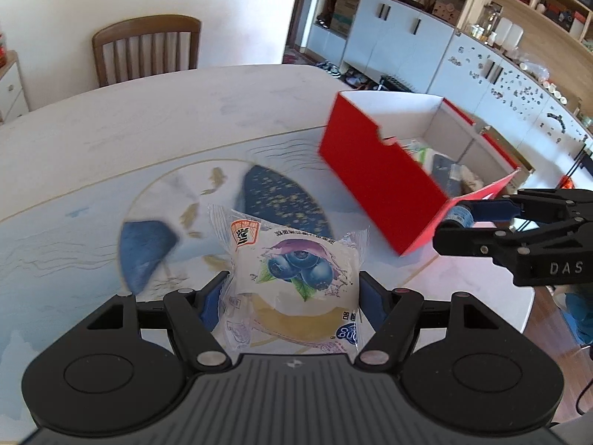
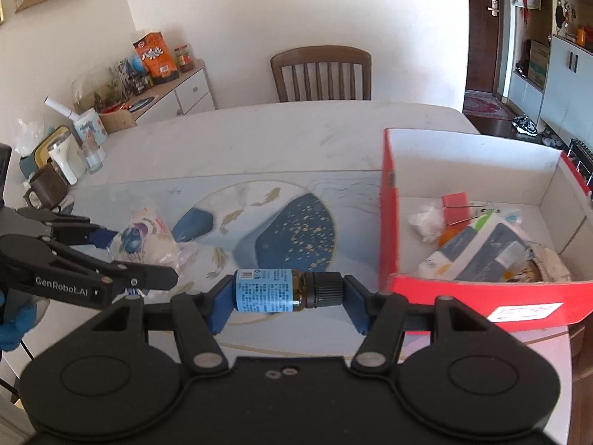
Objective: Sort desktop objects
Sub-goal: 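Carry the cake packet and bottle with both grippers over the red box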
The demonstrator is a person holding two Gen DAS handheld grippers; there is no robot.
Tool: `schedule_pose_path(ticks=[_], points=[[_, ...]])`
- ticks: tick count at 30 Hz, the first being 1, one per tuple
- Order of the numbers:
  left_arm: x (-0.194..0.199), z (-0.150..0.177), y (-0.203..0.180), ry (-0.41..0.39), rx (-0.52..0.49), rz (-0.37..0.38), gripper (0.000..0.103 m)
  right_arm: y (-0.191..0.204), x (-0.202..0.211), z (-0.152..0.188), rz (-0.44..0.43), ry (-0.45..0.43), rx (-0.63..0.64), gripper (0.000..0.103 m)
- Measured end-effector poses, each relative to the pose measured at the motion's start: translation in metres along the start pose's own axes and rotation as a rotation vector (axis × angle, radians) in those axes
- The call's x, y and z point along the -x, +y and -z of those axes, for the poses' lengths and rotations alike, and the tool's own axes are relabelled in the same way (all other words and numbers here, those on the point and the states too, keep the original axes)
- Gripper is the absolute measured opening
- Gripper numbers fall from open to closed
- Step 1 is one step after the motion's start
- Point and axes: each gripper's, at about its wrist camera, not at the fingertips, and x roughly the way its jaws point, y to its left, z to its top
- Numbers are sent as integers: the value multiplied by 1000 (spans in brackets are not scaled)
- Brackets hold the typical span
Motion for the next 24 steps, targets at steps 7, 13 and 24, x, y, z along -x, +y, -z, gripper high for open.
schedule_pose_path(ticks=[7, 13, 24], points=[[-7, -20, -40, -17, -46, 44, 72, -32, 21, -7, 6, -28, -22, 61], [-16, -43, -74, -28, -85, 75, 72, -69, 40, -10, 36, -53, -46, 61], [-48, -74, -126, -8, -168, 106, 72, -139, 55, -10, 114, -72, -95, 61]])
